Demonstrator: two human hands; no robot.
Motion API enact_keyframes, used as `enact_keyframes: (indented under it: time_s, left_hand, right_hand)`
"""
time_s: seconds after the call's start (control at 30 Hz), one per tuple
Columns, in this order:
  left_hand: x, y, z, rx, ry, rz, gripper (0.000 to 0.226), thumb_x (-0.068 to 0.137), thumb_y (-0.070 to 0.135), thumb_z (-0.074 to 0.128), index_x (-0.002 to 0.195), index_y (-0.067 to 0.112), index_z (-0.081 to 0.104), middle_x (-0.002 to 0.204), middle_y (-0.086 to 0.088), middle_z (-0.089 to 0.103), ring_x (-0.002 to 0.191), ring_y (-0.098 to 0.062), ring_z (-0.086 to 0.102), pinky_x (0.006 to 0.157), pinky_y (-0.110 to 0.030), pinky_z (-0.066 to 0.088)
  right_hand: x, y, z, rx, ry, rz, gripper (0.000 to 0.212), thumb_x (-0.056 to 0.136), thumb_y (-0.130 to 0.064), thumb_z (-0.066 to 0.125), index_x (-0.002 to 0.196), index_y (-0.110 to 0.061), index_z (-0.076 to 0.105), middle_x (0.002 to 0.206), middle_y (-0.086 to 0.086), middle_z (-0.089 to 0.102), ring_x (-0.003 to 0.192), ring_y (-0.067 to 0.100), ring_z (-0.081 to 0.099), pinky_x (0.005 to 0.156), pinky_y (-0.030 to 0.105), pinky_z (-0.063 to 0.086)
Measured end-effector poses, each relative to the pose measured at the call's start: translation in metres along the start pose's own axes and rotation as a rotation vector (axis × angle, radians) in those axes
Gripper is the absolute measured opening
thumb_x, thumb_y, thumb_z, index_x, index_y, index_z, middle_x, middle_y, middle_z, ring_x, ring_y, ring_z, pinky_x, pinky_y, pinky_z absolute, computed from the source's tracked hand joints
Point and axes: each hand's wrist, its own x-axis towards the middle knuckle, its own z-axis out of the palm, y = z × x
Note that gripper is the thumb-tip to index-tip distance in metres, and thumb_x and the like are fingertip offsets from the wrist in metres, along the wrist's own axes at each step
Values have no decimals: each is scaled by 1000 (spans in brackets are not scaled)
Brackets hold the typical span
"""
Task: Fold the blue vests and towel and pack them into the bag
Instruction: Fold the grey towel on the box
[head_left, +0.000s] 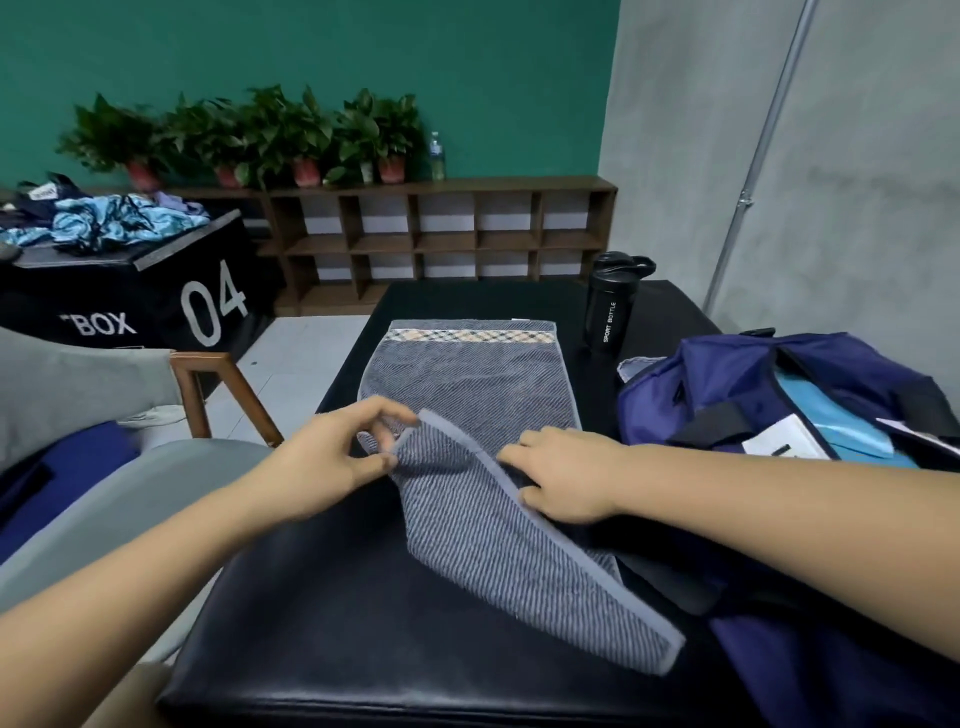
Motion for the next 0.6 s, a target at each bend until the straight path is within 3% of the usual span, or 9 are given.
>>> enact_keyframes:
  time_s: [0.07,0.17,0.23,0.33,0.5,0.6]
  left_hand:
    - [-20,-1,-4,-26,6,-9,54,93,8,77,131,41,60,99,7,73,91,-18,70,93,-40,54]
    - [-50,-4,-9,-28,-11,-27,60,87,-2,74,130,38,61,96,4,72,93,-15,69,93,-31,51]
    - [-71,-5,-12,1,-17,-33,45,86,10,76,121,38,67,96,6,73,95,-12,68,91,-23,48]
    - [-100,-7,-16,50,-19,-36,32,77,41,66,107,42,75,98,10,73,100,-12,66,91,-23,47]
    - [-138,-27,-16,60,-45,-36,27,78,42,61,100,39,77,102,11,76,103,-12,67,92,-27,47]
    - [-151,-42,-17,11,-31,-84,31,77,40,60,102,36,77,106,8,75,106,-12,68,96,-24,45]
  right_hand:
    - [-18,-7,8,81,57,-27,38,105,-44,47,138,-24,52,130,6,57,123,32,55,106,52,46]
    - [-43,-21,18,200,110,-60,40,106,-54,43,133,-27,56,125,0,60,119,26,56,108,49,45]
    - [-60,-31,24,237,141,-85,51,104,-64,45,139,-29,53,129,-3,59,122,22,55,110,44,44]
    - [-82,-44,30,245,183,-87,61,96,-68,54,143,-30,46,131,-8,56,121,17,52,109,36,43]
    - [-103,-53,46,195,242,-94,28,97,-46,57,119,-32,46,112,-11,53,107,16,52,100,34,43]
    - [-111,-53,51,191,251,-65,16,98,-45,54,106,-34,46,104,-12,49,102,16,52,96,35,45]
